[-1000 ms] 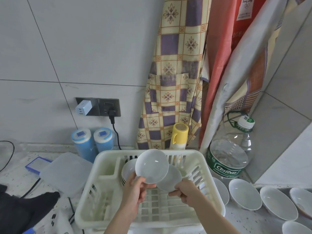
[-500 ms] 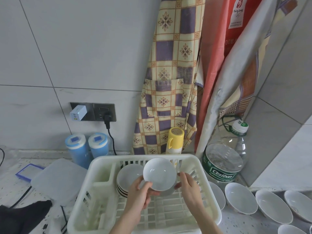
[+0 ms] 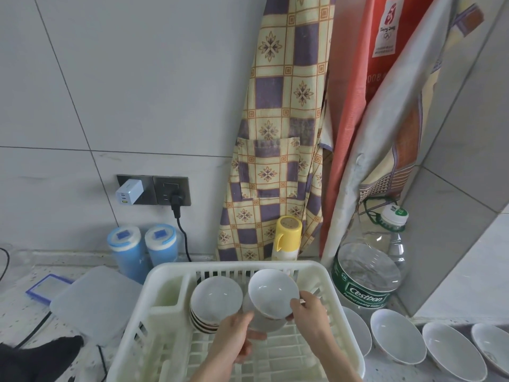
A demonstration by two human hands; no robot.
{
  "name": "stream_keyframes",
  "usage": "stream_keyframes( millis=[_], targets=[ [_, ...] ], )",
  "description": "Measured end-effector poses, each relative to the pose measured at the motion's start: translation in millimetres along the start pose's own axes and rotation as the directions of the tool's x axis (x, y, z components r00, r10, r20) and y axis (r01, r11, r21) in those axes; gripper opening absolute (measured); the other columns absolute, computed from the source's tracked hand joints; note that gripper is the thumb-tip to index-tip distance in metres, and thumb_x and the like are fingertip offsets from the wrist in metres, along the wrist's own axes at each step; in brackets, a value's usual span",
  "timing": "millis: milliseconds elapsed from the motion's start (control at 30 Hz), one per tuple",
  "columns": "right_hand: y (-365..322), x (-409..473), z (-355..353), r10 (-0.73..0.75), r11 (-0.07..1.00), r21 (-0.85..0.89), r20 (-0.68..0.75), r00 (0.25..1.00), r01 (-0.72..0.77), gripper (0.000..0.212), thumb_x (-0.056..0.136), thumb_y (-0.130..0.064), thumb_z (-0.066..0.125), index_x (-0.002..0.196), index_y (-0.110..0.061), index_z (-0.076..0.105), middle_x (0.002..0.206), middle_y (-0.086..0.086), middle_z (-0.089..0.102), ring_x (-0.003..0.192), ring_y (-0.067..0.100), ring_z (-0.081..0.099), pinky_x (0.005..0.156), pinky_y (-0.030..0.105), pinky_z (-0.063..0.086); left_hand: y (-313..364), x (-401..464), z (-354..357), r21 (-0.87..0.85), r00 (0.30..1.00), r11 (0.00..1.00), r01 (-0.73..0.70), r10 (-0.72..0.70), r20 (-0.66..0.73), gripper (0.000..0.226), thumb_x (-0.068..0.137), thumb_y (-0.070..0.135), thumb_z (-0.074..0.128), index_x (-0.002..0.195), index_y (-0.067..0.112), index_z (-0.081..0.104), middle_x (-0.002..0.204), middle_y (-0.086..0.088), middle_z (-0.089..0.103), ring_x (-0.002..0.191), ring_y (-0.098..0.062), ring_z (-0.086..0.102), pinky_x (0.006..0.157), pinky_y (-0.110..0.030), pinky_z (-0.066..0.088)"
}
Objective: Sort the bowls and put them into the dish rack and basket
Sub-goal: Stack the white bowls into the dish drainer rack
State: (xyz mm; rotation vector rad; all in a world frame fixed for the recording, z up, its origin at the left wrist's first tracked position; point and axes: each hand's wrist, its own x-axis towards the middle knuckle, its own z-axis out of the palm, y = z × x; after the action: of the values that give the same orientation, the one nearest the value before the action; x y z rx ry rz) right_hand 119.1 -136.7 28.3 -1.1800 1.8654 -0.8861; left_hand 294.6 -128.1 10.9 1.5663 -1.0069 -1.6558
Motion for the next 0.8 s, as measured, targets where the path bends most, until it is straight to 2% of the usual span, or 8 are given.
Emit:
stream_keyframes(
  millis=[133,300,433,567,700,800],
  targets=[
    [2.7,7.9,2.8,0.028,0.998,-0.064,0.009,1.000,-0.028,0.020,0.089,-0.013,0.046,0.094,-0.016,0.065,0.070,0.002,0.071,0.063,0.010,0.060,0.056,0.026,0.040,-12.7,1.4,-1.7,0.027,0.996,0.996,0.090,-0.089,-0.026,0.023,0.094,0.029,0.055,0.109,0.012,0.058,0.077,-0.014,0.077,0.034,-0.015,0.043,0.038,-0.015,0.019],
    [8.4,14.1,10.0,0.057,0.982,-0.183,0.064,0.996,-0.044,0.022,0.087,-0.014,0.044,0.090,-0.011,0.066,0.077,0.004,0.072,0.081,0.024,0.066,0.064,0.029,0.045,-20.2,15.0,4.1,0.032,0.992,0.996,0.084,-0.080,-0.093,0.024,0.099,0.031,0.052,0.111,0.013,0.060,0.070,-0.010,0.077,0.033,-0.015,0.048,0.037,-0.015,0.025],
    [10.1,18.5,13.7,0.055,0.968,-0.248,0.094,0.994,-0.031,0.021,0.086,-0.015,0.044,0.091,-0.015,0.064,0.085,0.005,0.072,0.075,0.021,0.059,0.056,0.025,0.040,-24.0,22.1,13.8,-0.033,0.990,0.997,0.066,-0.070,-0.122,0.025,0.103,0.035,0.046,0.111,0.014,0.056,0.075,-0.015,0.077,0.034,-0.016,0.053,0.036,-0.016,0.028],
    [12.1,20.9,15.7,0.063,0.955,-0.295,0.084,0.994,-0.036,0.016,0.086,-0.017,0.042,0.089,-0.016,0.058,0.088,0.007,0.070,0.075,0.025,0.055,0.064,0.029,0.041,-27.1,25.6,19.4,-0.133,0.990,0.990,0.042,-0.060,-0.129,0.024,0.105,0.024,0.042,0.110,0.006,0.058,0.078,-0.020,0.075,0.034,-0.018,0.054,0.035,-0.015,0.027],
    [13.6,21.4,15.6,0.034,0.934,-0.357,0.100,0.994,0.004,0.010,0.088,-0.017,0.039,0.083,-0.013,0.047,0.077,0.005,0.056,0.070,0.025,0.047,0.058,0.029,0.033,-23.4,21.4,22.1,-0.199,0.988,0.979,0.040,-0.068,-0.138,0.018,0.103,0.028,0.048,0.099,0.015,0.060,0.074,-0.020,0.075,0.037,-0.020,0.056,0.037,-0.016,0.028],
    [14.5,21.4,12.4,0.030,0.953,-0.303,0.132,0.991,0.012,0.012,0.088,-0.017,0.042,0.086,-0.014,0.053,0.076,0.006,0.062,0.065,0.022,0.049,0.054,0.027,0.034,-19.5,18.9,23.4,-0.160,0.990,0.987,0.032,-0.053,-0.132,0.015,0.101,0.025,0.054,0.097,0.013,0.062,0.078,-0.019,0.074,0.039,-0.019,0.058,0.037,-0.018,0.030]
  ],
)
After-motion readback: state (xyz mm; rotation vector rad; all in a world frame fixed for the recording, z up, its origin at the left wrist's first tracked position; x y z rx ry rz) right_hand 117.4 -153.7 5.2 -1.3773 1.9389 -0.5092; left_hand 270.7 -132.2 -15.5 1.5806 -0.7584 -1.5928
